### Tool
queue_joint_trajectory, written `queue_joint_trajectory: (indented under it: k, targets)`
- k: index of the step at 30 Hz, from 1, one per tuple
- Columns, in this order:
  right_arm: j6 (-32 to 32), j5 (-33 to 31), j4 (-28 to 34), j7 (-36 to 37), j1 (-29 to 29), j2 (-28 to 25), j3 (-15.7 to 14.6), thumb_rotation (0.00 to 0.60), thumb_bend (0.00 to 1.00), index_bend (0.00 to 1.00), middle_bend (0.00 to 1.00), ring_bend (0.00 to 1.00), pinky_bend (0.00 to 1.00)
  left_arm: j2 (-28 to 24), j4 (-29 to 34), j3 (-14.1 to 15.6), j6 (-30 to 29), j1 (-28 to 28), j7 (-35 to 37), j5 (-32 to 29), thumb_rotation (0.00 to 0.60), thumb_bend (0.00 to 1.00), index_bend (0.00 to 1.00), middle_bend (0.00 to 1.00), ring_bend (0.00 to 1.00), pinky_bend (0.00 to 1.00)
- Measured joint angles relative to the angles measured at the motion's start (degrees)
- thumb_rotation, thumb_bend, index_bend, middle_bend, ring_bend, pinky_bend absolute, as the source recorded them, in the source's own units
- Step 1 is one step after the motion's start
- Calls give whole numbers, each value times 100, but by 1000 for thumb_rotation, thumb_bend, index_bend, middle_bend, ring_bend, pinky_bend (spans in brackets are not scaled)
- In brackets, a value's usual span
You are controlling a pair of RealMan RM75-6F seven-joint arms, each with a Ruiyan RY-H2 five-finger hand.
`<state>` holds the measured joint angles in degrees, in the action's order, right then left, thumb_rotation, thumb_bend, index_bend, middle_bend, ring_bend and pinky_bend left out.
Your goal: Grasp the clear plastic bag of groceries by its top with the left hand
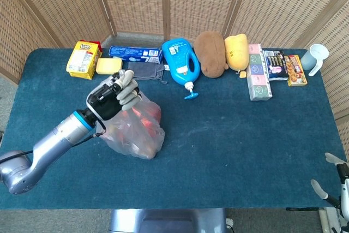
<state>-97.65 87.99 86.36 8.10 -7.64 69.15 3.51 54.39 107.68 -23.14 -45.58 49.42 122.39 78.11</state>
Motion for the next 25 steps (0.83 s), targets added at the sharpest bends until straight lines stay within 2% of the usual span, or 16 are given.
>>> queue_joint_trajectory:
  k: [10, 18, 25]
  targets:
    - [20, -61, -53, 96, -10, 38, 19, 0, 248, 215, 320, 304, 270, -254, 56, -632, 314, 259, -107, -419, 531, 746, 791, 857, 861, 859]
    - [17, -97, -84, 104, -22, 70, 45, 1, 248, 215, 320, 304, 270, -361, -59, -1216, 806, 543, -365, -883, 530, 737, 791, 857, 861, 859]
    - [35, -127, -88, 103, -30, 71, 53, 0, 247, 215, 320, 304, 270, -278, -114, -1471, 1079, 598, -607, -1085, 527, 732, 790, 857, 861, 859]
